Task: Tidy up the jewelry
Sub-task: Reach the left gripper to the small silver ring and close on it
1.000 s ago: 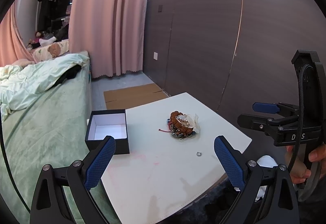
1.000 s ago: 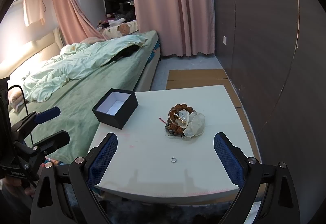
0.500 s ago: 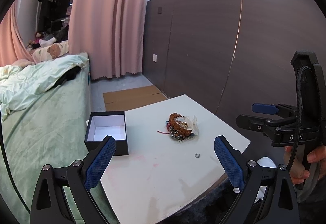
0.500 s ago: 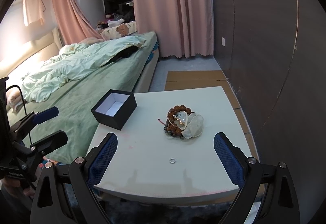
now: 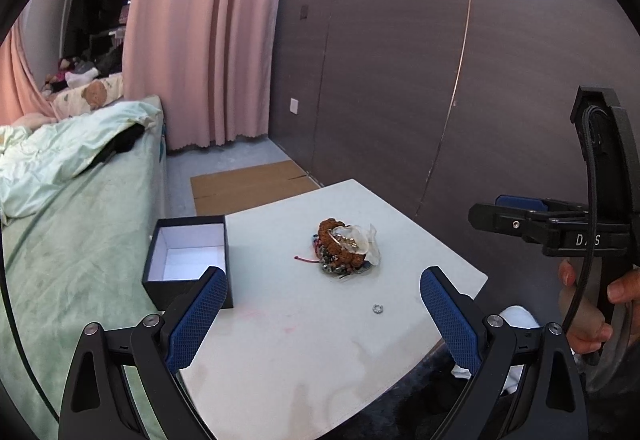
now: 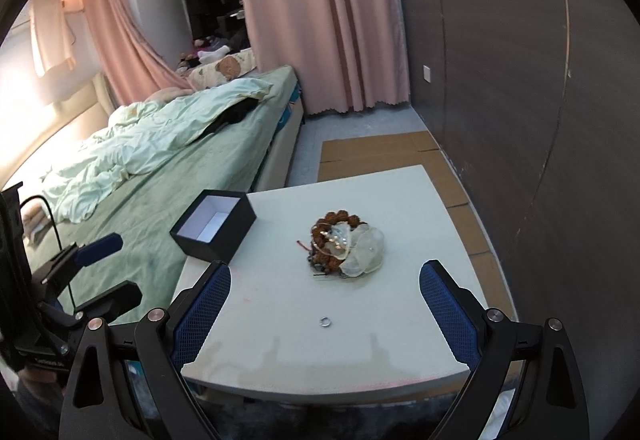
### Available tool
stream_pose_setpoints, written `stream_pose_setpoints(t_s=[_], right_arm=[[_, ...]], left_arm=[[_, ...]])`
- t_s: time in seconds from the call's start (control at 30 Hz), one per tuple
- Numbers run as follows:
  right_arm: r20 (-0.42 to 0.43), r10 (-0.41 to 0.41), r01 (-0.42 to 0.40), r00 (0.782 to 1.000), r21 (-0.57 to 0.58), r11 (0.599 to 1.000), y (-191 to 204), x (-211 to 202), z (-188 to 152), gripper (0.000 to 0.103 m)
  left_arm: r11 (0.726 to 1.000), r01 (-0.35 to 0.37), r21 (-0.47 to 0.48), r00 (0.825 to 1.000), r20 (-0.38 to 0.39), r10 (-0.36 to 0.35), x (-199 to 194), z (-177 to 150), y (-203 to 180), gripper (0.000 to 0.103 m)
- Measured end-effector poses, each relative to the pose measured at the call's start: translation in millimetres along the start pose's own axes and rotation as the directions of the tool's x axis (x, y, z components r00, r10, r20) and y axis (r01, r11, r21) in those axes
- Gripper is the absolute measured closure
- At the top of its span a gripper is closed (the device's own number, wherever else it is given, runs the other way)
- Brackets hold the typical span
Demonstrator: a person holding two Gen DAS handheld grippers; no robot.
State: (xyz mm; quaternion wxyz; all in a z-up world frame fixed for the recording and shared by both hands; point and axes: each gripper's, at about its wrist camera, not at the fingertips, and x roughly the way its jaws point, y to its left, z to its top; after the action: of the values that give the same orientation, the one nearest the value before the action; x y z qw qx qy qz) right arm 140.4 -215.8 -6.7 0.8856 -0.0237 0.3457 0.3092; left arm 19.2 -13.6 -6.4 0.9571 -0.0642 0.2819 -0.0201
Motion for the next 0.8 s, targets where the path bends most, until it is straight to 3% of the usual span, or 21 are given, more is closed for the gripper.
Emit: stream_pose_setpoints(t_s=[0.33, 0.6, 0.8], right_arm=[[-0.062, 0.007, -0.001, 0.998, 0.112, 0.994, -34, 26, 8, 0.007], [-0.117, -0.040, 0.056, 0.992, 0.133, 0.990, -65, 42, 9, 0.007], [-0.154, -0.074, 0.096, 0.985, 0.139, 0.986, -86, 48, 5, 0.007]], left_arm=[[0.998, 0.059, 0.032, 0.995, -0.087, -0.056, 49, -2, -14, 0.014], [0.991, 0.133, 0.027, 0.969, -0.215, -0.124, 94, -17, -23, 0.042], [0.986, 0.168, 0.023, 0.944, -0.291, -0.154, 122, -33, -31, 0.056]])
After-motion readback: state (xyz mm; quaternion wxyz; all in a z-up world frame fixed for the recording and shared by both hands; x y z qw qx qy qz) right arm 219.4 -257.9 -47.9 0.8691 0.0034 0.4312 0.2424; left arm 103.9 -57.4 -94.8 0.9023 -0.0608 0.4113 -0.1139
